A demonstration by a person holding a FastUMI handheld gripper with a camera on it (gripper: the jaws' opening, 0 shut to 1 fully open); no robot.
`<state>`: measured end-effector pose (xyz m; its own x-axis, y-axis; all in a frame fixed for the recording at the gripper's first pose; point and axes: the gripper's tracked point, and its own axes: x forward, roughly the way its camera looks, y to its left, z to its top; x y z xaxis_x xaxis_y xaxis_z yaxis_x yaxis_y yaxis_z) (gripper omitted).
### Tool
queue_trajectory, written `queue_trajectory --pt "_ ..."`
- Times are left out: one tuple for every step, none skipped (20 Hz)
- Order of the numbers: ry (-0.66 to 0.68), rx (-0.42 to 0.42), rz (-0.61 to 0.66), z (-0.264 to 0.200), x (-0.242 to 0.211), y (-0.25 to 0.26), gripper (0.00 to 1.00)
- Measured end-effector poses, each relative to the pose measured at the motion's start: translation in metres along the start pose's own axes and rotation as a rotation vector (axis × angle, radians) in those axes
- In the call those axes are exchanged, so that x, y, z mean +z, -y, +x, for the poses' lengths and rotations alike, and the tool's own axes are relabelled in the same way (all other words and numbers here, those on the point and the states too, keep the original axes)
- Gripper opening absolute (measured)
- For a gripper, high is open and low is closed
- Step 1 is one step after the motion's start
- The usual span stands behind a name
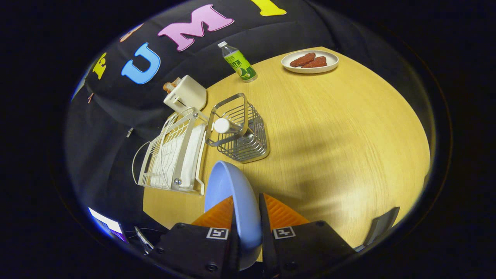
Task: Take the plate from the dish rack, then take the spoon from the basket and place it into the plate.
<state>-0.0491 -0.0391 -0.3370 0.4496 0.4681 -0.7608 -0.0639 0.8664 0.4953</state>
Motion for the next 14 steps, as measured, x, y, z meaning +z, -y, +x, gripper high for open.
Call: queue_trajectory --pt "-0.006 0.013 -0.004 0.001 0.0 0.0 0.28" --pt "-0.008 0.024 -0.01 0.003 0.0 0.0 0.28" --pt "-0.01 0.006 -0.032 0.005 0.0 0.006 0.3" --pt "-0.014 -0.012 -0.064 0.012 0.0 0.014 0.35" --pt "-0.015 -0.018 -0.089 0.009 -0.001 0.018 0.4" --pt "-0.01 -0.008 -0.111 0.008 0.002 0.019 0.42" --pt "-0.004 0.005 -0.145 0.006 0.004 0.02 0.61" --pt "0.016 0.004 -0.196 0.006 0.007 0.022 0.81" --pt "0.063 -0.01 -0.264 -0.006 0.021 0.025 1.0" --pt "0.122 -0.017 -0.335 -0.01 0.035 0.026 0.98" --pt "0.187 -0.016 -0.398 -0.019 0.049 0.019 0.98" --pt "0.259 -0.004 -0.446 -0.027 0.064 0.009 0.98" --pt "0.329 0.011 -0.473 -0.034 0.077 -0.003 0.98" --pt "0.392 0.037 -0.487 -0.038 0.088 -0.016 0.98"
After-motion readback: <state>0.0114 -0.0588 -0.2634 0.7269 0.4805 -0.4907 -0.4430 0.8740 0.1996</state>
